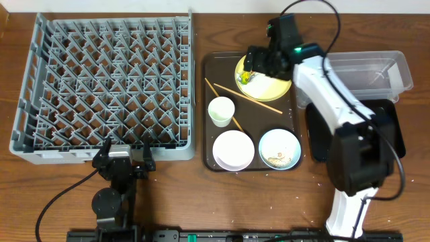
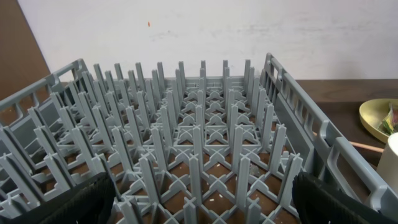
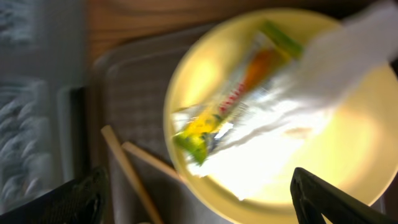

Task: Sort waste into correct bins and load items into the dishwasher
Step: 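Reach the right gripper to the yellow plate and grasp wrapper and tissue, then carry the wrapper and tissue right and drop them into the clear bin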

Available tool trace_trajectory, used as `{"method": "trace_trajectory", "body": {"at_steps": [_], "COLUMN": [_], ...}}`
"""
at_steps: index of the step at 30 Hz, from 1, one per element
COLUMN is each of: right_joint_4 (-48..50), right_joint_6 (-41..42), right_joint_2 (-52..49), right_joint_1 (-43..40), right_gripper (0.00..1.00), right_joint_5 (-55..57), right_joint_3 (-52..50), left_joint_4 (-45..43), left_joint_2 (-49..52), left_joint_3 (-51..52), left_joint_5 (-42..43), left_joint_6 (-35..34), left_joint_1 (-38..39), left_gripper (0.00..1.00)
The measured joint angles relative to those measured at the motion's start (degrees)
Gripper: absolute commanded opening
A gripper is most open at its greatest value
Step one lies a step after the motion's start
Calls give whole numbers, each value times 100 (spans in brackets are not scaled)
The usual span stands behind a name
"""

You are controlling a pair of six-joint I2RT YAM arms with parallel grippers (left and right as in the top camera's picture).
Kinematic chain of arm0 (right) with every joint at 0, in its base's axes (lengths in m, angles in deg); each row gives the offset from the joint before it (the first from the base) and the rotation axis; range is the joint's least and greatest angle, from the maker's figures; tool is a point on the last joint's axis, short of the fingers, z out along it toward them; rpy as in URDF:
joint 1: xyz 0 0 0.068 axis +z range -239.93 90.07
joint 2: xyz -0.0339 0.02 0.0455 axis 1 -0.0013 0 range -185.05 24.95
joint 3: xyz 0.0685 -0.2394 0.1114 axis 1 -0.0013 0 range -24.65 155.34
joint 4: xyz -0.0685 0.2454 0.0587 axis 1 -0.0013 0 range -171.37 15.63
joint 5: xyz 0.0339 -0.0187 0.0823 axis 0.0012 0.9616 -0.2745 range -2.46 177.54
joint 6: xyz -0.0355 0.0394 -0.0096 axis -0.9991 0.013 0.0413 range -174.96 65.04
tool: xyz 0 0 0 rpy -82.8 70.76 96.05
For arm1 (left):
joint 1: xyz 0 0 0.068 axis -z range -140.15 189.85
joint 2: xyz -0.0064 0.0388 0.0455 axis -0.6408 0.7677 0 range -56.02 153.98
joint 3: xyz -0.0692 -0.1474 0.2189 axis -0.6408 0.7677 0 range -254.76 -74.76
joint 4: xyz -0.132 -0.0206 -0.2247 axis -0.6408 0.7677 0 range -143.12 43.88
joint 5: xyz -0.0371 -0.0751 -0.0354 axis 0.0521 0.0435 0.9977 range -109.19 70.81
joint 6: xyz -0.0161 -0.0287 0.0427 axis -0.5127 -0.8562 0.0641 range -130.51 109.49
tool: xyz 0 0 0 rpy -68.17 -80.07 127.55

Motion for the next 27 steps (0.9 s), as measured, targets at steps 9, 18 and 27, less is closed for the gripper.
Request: {"method": "trace_trajectory", "body": {"at_steps": [9,18,27], "right_joint_4": [90,487,535], "right_joint_6": [1174,1362,1355], "right_joint_2": [-592,-1165,-1185], "right_joint_1": [201,199,197], "right_gripper": [88,63,1], "right_joint_5": [1419,1781,1749], "right_joint_3": [0,15,28], "left_joint_4": [0,0,0], "left_joint_2": [0,0,0], "left_joint_3": [-2,-2,-2], "left_joint_5": [0,0,0], "left_joint_6": [0,0,0], "left_joint_1": [0,0,0], "left_gripper": [93,92,92]}}
